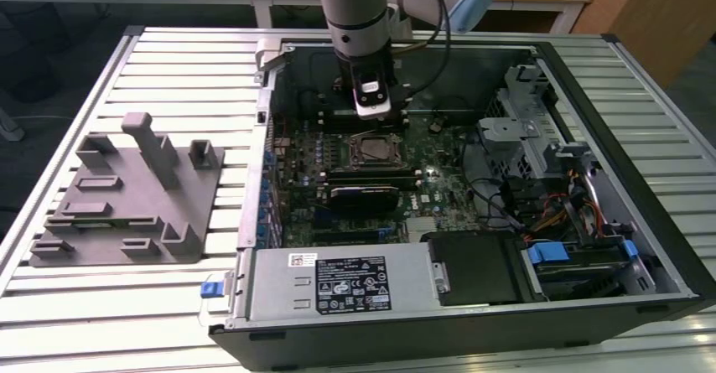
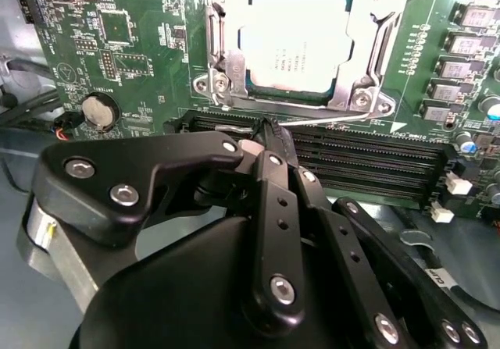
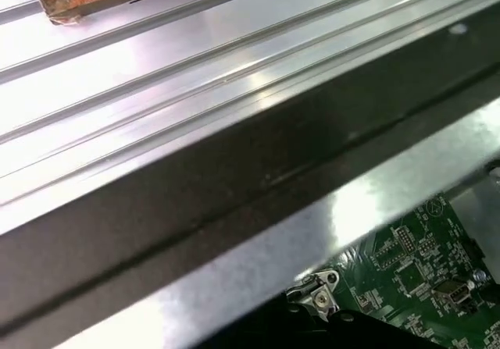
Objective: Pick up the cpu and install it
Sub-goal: 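Install the first cpu locking lever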
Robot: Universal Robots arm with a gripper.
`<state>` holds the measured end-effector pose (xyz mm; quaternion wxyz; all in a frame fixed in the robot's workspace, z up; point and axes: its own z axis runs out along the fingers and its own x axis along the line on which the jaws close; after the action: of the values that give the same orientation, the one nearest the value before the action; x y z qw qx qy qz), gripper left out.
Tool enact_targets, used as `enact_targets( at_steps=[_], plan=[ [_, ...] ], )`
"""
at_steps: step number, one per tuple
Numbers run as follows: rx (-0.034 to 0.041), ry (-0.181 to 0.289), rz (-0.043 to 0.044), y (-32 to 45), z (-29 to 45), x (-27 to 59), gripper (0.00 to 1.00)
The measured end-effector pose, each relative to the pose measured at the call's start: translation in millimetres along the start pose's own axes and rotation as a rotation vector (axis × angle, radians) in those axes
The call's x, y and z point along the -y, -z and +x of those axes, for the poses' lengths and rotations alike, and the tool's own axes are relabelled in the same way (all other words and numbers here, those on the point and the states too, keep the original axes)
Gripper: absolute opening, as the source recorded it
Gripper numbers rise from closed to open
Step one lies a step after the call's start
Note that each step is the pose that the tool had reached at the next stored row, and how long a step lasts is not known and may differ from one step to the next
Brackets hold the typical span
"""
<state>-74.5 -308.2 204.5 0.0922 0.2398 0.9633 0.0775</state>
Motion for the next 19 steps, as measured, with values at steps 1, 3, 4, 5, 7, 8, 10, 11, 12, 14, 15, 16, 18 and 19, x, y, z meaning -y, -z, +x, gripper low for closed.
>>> enact_targets(
  at_steps=[1,3,4,5,7,8,10,11,12,14,15,16,18,19],
  plan=[
    [-0.002,0.01,-0.0013,-0.2,0.0,0.0,0.11],
    [-0.0075,0.037,-0.0053,-0.7,0.1,0.1,0.11],
    [-0.01,0.05,-0.0071,-1.0,0.1,0.2,0.11],
    [-0.0122,0.061,-0.0088,-1.2,0.1,0.2,0.11],
    [-0.0152,0.078,-0.0105,-1.7,0.2,0.3,0.11],
    [-0.0162,0.086,-0.0105,-1.9,0.3,0.4,0.11],
    [-0.0161,0.094,-0.008,-2.1,0.1,0.7,0.11],
    [-0.0153,0.096,-0.0061,-2.2,0.0,0.9,0.11],
    [-0.0147,0.097,-0.0046,-2.5,0.0,1.1,0.11],
    [-0.0139,0.102,-0.0016,-2.9,-0.1,1.5,0.11],
    [-0.0135,0.104,-0.0003,-3.1,-0.1,1.7,0.11],
    [-0.0133,0.106,0.0007,-3.4,-0.1,1.9,0.11],
    [-0.0124,0.108,0.0031,-4.6,0.0,2.1,0.11],
    [-0.0117,0.109,0.0046,-5.2,0.1,2.2,0.11]
  ],
)
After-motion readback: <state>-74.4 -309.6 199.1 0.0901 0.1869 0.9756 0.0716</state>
